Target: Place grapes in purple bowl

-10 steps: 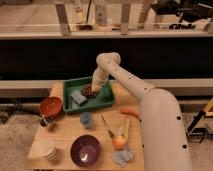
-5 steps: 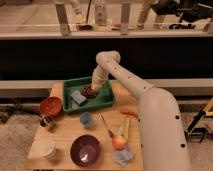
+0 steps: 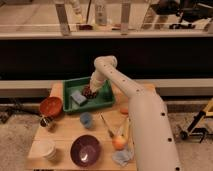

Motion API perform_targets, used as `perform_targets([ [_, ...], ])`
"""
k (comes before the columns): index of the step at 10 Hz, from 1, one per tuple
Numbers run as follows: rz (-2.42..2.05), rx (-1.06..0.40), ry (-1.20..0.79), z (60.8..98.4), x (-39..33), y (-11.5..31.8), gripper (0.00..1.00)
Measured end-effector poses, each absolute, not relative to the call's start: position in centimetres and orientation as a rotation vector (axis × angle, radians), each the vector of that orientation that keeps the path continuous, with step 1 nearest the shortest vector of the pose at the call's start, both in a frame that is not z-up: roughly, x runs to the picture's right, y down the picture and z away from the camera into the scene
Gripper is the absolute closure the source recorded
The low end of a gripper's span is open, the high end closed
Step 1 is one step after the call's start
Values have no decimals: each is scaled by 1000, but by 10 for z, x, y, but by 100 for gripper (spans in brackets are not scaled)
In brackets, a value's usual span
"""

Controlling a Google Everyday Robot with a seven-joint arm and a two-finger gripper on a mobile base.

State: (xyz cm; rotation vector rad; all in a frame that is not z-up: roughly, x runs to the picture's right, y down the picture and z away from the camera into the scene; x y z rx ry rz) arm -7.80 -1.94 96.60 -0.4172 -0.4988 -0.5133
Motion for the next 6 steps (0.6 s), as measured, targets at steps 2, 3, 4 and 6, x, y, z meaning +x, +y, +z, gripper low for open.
perform_targets([
  [2, -566, -382, -497, 966, -82, -22, 20],
  [3, -595, -366, -489, 967, -87, -23, 20],
  [4, -618, -356, -484, 968, -90, -25, 20],
  [6, -681, -342, -489, 976, -95, -25, 20],
])
